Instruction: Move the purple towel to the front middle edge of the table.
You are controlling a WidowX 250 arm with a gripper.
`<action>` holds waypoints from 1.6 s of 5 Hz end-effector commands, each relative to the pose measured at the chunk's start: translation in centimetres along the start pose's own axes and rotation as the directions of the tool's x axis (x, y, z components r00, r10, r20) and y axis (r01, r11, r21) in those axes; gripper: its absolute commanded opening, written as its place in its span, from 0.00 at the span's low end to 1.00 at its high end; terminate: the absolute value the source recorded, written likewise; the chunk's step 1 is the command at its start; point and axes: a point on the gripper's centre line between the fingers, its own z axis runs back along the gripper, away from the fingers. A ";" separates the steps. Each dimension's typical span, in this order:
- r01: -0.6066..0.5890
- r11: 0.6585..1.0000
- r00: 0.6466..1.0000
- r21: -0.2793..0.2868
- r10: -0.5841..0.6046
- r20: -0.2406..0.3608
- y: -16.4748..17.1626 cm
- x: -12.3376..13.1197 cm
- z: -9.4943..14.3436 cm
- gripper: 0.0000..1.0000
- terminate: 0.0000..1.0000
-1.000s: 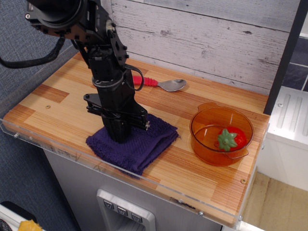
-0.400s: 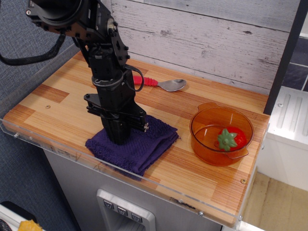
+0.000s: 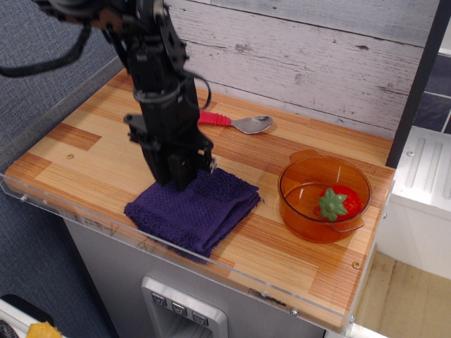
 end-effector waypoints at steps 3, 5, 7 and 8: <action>0.055 0.995 0.996 0.085 -0.060 0.061 4.3 6.5 6.5 1.00 0.00; 0.036 0.991 0.998 0.131 -0.043 0.055 7.7 9.0 7.4 1.00 0.00; -0.041 0.989 0.994 0.142 0.027 0.102 10.1 7.9 8.0 1.00 0.00; -0.041 0.989 0.994 0.142 0.027 0.102 10.1 7.9 8.0 1.00 0.00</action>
